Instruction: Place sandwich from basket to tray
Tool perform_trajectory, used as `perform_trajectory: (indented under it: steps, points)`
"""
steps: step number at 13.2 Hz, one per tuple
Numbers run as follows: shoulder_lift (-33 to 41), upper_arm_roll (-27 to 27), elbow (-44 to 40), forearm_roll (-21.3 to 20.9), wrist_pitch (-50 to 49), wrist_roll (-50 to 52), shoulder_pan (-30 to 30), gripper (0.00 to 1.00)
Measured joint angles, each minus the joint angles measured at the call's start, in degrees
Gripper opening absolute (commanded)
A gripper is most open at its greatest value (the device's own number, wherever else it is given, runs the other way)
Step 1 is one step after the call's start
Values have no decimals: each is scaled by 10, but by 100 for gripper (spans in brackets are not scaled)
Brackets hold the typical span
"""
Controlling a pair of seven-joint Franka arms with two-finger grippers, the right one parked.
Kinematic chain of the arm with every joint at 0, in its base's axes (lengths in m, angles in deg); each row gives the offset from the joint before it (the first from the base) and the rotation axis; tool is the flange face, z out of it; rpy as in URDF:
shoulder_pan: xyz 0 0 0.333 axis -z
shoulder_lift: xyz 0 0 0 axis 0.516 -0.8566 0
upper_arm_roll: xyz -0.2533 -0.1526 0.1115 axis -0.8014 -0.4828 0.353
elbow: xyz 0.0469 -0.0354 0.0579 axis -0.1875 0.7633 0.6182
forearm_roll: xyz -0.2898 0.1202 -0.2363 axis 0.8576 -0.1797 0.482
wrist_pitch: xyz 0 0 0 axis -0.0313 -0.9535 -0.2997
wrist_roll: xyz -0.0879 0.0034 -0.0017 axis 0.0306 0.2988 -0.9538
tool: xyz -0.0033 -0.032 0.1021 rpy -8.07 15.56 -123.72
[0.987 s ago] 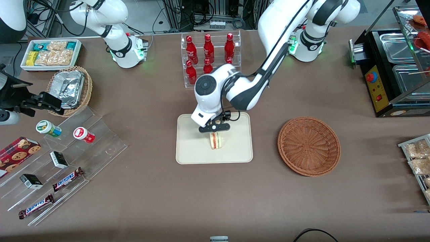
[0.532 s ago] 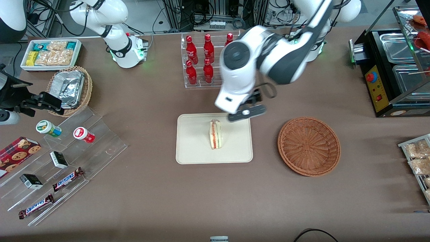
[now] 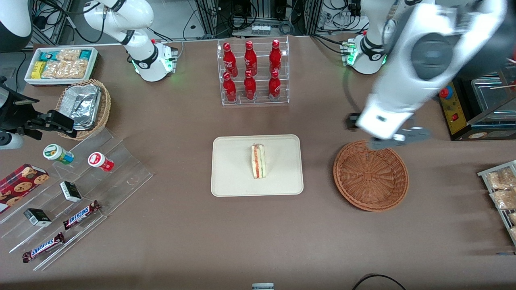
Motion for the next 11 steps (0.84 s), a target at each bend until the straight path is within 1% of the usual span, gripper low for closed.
perform_trajectory:
  steps: [2, 4, 6, 9, 11]
  points:
    - [21, 0, 16, 2, -1, -82, -58, 99]
    - [49, 10, 47, 14, -1, -161, -93, 99]
    - [86, 35, 97, 19, 10, -224, -99, 100]
    - [150, 59, 189, 20, 64, -247, -98, 99]
    - [165, 73, 197, 22, 68, -251, -98, 99]
